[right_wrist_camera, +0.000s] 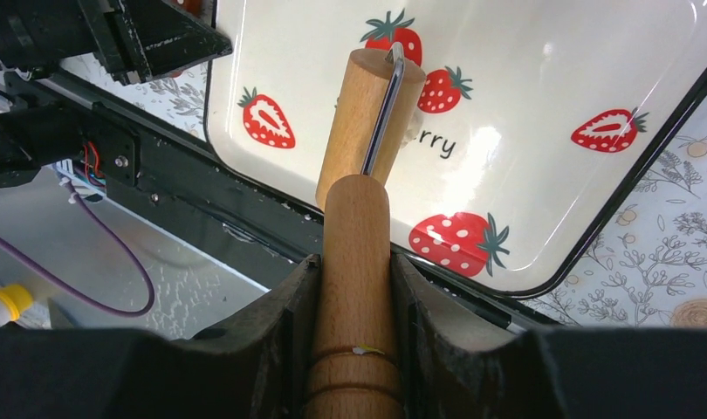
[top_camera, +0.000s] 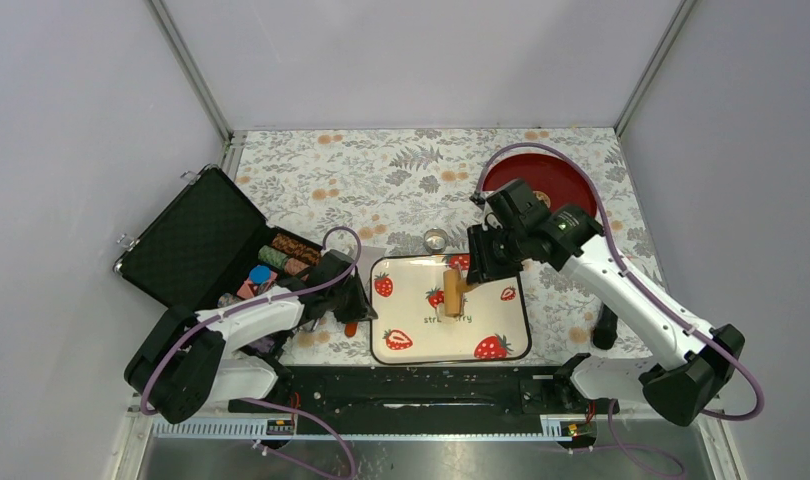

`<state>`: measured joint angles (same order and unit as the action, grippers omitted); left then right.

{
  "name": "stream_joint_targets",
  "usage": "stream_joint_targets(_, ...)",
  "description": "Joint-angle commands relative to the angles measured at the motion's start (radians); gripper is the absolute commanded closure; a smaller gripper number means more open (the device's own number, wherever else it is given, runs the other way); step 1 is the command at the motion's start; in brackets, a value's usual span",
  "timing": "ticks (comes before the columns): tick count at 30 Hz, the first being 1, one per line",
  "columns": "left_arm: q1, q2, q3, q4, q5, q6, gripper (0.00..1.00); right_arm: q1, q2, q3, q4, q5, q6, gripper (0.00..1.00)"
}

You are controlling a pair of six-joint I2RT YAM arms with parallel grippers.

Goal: Roll out the dumpling wrappers from the dough

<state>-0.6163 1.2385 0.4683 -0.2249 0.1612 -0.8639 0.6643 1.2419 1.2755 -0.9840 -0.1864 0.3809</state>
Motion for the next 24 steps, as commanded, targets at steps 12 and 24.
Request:
stream_joint_targets(12,0.006,-0.025,-0.031,0.031,-0.056,-0.015,1.00,0.002,0.108,0.090,0.019,0.031,-0.026,1.00)
stream_joint_targets(24,0.006,-0.023,-0.031,0.034,-0.055,-0.012,1.00,0.027,0.152,0.054,0.082,0.022,-0.032,1.00)
